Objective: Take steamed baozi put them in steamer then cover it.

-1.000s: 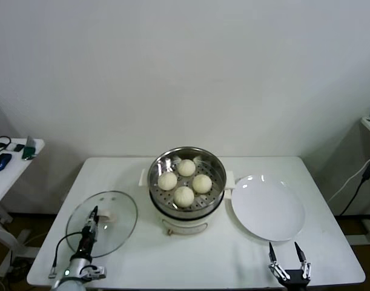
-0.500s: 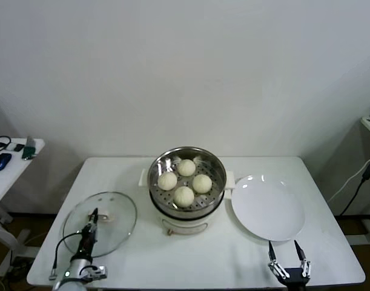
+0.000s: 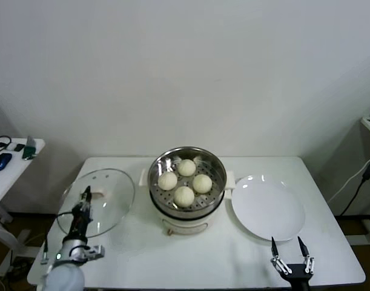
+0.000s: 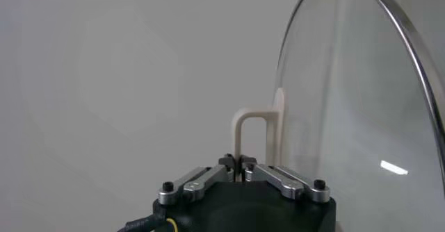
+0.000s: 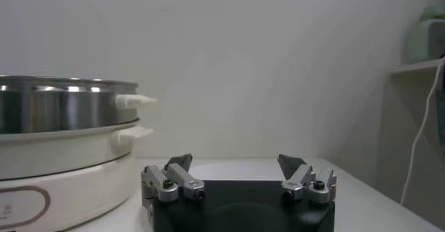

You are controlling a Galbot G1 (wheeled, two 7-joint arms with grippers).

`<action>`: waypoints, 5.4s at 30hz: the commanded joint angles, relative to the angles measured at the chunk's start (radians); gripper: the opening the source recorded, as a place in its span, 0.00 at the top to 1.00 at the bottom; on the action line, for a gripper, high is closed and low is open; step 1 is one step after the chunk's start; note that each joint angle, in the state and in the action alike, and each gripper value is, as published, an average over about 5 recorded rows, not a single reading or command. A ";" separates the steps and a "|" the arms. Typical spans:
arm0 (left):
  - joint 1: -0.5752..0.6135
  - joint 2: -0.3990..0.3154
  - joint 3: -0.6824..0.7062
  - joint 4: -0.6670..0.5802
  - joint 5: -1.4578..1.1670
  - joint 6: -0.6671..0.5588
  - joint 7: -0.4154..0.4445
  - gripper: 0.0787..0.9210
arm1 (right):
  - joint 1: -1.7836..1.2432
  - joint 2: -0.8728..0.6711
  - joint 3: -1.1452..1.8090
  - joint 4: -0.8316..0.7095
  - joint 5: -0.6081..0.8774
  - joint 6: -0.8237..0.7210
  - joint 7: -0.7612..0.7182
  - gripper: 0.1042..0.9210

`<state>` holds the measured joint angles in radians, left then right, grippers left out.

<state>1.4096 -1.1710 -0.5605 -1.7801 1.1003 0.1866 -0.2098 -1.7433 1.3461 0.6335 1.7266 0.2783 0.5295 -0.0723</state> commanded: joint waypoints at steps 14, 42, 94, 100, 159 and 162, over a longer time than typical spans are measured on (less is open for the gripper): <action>-0.283 0.111 0.446 -0.362 0.043 0.581 0.399 0.93 | -0.007 -0.005 0.009 0.056 -0.069 -0.095 -0.021 0.12; -0.513 -0.292 0.818 -0.080 0.395 0.598 0.509 0.93 | -0.036 -0.017 0.031 0.040 -0.050 -0.048 -0.027 0.12; -0.461 -0.254 0.744 0.054 0.372 0.549 0.345 0.93 | -0.034 0.019 0.021 -0.001 -0.077 -0.001 -0.041 0.12; -0.470 -0.263 0.753 0.060 0.373 0.548 0.344 0.93 | -0.031 0.023 0.021 -0.005 -0.080 0.006 -0.049 0.12; 0.324 -0.106 -0.002 -0.104 -1.352 -0.475 0.034 0.12 | -0.007 -0.020 0.005 0.057 -0.061 -0.104 0.025 0.12; 0.315 -0.116 0.006 -0.083 -1.367 -0.497 0.060 0.12 | -0.009 -0.022 0.004 0.057 -0.059 -0.102 0.025 0.12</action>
<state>1.6417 -1.2870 -0.4906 -1.9472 -0.0853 -0.1579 -0.1399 -1.7538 1.3275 0.6391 1.7849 0.2195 0.4279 -0.0469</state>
